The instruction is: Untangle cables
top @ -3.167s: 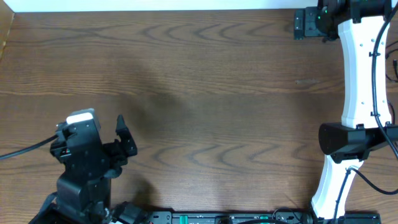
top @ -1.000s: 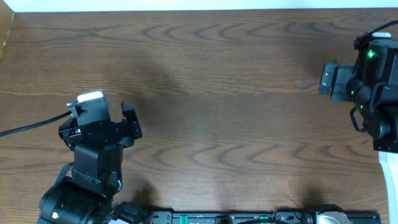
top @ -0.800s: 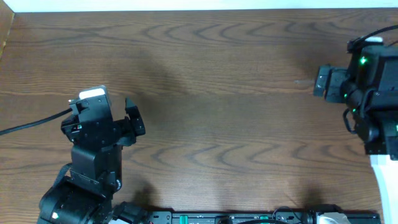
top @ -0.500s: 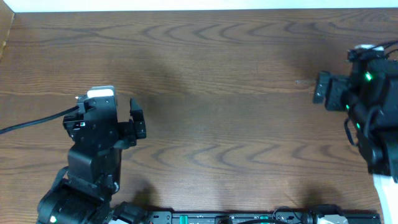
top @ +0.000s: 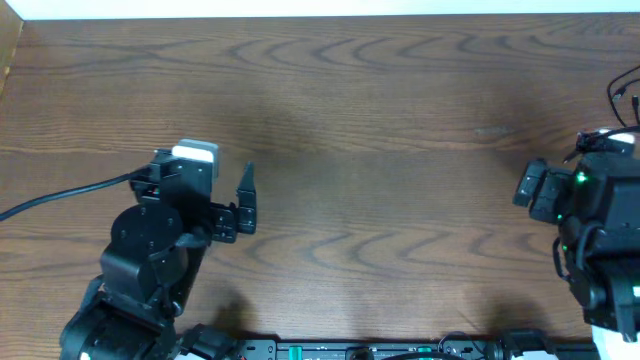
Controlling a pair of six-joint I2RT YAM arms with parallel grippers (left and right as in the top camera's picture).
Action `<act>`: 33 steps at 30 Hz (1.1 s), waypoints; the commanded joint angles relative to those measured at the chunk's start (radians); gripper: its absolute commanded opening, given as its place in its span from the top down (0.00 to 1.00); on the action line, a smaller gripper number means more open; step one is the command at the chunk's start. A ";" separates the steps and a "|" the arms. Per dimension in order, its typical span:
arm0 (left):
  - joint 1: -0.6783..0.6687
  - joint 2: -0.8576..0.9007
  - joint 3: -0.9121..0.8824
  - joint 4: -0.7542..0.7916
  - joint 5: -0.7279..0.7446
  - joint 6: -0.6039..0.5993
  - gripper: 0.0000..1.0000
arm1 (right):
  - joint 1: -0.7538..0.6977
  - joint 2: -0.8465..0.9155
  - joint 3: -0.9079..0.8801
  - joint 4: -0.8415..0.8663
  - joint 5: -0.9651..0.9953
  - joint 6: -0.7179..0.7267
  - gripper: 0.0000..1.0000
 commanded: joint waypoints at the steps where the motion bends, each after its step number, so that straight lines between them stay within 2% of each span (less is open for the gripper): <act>1: 0.005 0.003 -0.032 0.003 0.051 0.020 0.02 | -0.004 -0.007 -0.036 0.007 0.049 0.096 0.01; 5: 0.004 0.010 -0.055 0.030 0.078 0.019 0.02 | -0.004 -0.006 -0.051 0.019 0.042 0.074 0.01; 11: 0.004 0.068 -0.075 0.087 0.126 0.014 0.02 | -0.004 -0.007 -0.051 0.063 -0.133 -0.071 0.01; 12: 0.004 0.077 -0.075 0.084 0.109 -0.004 0.02 | -0.004 -0.007 -0.051 0.062 -0.154 -0.081 0.01; 17: 0.004 0.094 -0.075 0.008 -0.154 -0.238 0.02 | -0.004 -0.007 -0.051 0.060 -0.326 -0.222 0.01; 19: 0.004 0.087 -0.075 -0.043 -0.190 -0.279 0.02 | -0.004 -0.007 -0.051 0.073 -0.365 -0.253 0.01; 28: 0.004 0.009 -0.075 -0.112 -0.195 -0.247 0.02 | -0.004 -0.006 -0.051 0.122 -0.501 -0.349 0.01; 33: 0.004 -0.074 -0.075 -0.209 -0.237 -0.257 0.02 | -0.004 -0.008 -0.051 0.103 -0.423 -0.294 0.01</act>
